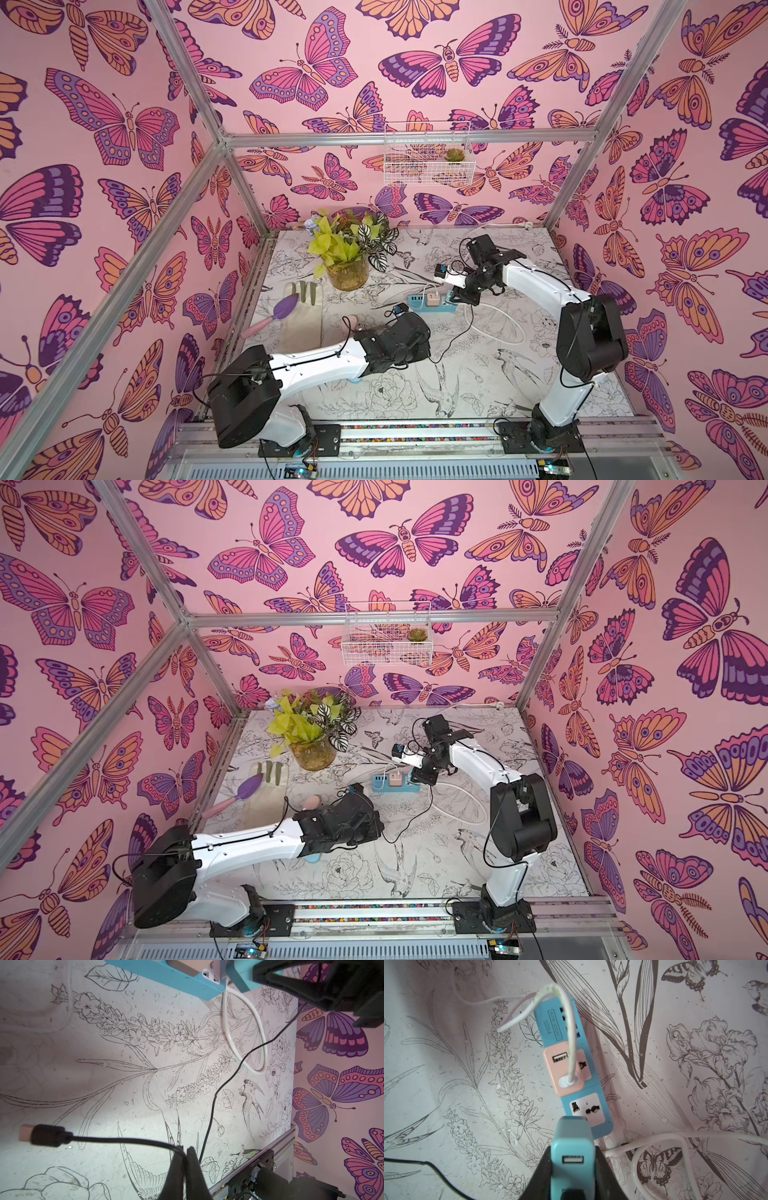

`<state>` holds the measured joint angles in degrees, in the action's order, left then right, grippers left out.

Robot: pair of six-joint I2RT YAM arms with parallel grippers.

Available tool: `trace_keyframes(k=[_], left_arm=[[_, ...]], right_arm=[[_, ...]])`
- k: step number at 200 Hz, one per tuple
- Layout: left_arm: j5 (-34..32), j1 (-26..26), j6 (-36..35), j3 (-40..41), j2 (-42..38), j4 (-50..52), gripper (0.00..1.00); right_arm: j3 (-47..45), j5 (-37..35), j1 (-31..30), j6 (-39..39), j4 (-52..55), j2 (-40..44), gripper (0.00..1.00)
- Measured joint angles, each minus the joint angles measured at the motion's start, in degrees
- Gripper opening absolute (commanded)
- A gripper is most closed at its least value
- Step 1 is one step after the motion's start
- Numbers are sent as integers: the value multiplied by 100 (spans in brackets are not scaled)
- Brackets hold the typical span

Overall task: Charge the bluetooth headset
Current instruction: Insert the plug into the socket.

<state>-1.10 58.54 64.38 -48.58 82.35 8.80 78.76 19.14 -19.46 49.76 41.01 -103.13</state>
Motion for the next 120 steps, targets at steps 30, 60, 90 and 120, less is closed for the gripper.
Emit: trace_keyframes(k=[30, 60, 90, 120], left_arm=[[28, 0, -74, 2, 0, -2, 0], [28, 2, -96, 4, 0, -2, 0], [28, 2, -96, 9, 0, -2, 0], [28, 2, -94, 17, 0, -4, 0]], right_arm=[[20, 7, 0, 96, -7, -107, 1], [35, 24, 0, 173, -15, -179, 1], [57, 20, 0, 249, -66, -249, 1], [92, 17, 0, 315, -155, -291, 1]])
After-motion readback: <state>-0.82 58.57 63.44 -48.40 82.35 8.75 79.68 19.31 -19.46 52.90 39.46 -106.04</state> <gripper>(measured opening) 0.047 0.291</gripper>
